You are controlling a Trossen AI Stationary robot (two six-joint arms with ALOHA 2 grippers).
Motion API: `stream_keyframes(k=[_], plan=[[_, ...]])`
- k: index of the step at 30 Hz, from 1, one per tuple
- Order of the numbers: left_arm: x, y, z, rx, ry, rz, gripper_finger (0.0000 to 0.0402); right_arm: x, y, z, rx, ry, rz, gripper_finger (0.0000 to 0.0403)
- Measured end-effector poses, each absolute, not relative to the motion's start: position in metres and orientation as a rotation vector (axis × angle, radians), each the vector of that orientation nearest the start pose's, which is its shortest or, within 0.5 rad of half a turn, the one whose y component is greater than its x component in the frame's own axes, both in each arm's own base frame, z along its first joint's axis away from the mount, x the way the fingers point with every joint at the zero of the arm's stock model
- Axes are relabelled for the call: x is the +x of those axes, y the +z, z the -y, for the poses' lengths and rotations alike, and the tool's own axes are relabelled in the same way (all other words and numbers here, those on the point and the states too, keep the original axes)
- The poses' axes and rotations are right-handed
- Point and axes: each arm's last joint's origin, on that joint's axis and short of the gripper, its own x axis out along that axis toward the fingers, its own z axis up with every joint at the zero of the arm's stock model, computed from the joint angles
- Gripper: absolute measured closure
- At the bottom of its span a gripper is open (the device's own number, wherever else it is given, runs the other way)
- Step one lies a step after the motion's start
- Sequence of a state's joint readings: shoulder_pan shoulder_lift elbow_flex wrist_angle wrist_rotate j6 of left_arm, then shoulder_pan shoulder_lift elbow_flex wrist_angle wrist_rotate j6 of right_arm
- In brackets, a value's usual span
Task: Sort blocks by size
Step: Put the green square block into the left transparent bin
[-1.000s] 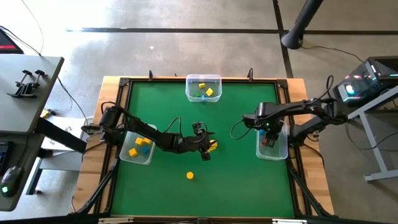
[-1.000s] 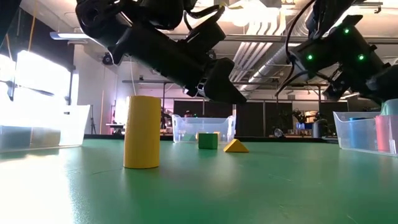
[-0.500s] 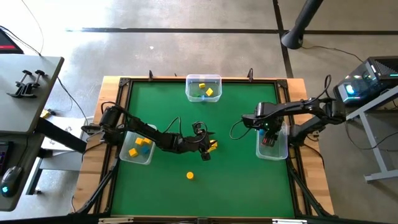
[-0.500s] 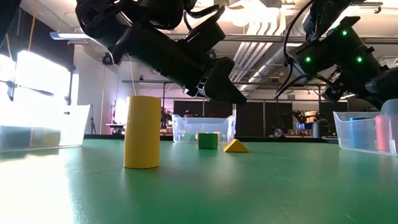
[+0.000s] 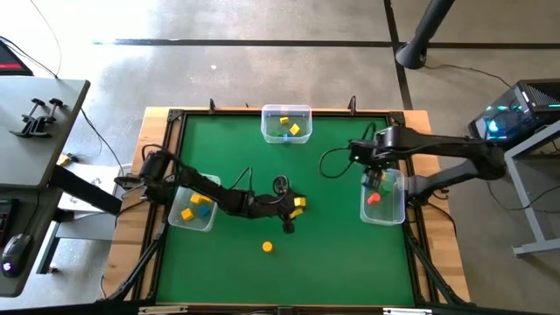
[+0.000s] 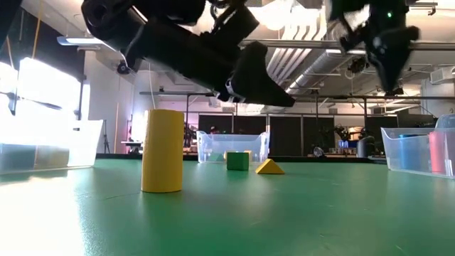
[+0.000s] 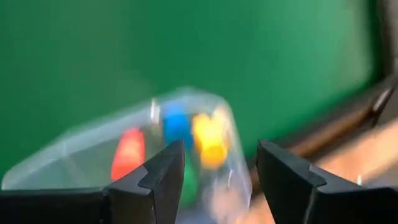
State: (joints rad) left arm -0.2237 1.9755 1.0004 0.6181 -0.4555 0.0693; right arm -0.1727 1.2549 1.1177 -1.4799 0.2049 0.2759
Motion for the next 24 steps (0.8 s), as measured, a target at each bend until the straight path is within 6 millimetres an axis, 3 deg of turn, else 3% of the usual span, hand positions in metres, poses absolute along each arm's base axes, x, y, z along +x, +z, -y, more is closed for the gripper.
stream_keyframes(k=[3, 8, 16, 20, 24], plan=[[0.391, 0.145, 0.082, 0.22, 0.195, -0.343, 0.0238, 0.185, 0.295, 0.033, 0.072, -0.516, -1.305, 0.0213], [0.39, 0.145, 0.085, 0.224, 0.19, -0.345, 0.0238, 0.199, 0.286, 0.011, 0.019, -0.381, -0.851, 0.0213], [0.392, 0.143, 0.074, 0.113, 0.234, -0.351, 0.0238, 0.217, 0.22, -0.027, -0.016, -0.158, -0.34, 0.0213], [0.393, 0.142, 0.064, 0.057, 0.266, -0.358, 0.0238, 0.215, 0.191, -0.035, 0.042, -0.122, -0.194, 0.0213], [0.393, 0.14, 0.057, 0.055, 0.262, -0.385, 0.0231, 0.214, 0.171, -0.039, 0.078, -0.104, -0.197, 0.0213]])
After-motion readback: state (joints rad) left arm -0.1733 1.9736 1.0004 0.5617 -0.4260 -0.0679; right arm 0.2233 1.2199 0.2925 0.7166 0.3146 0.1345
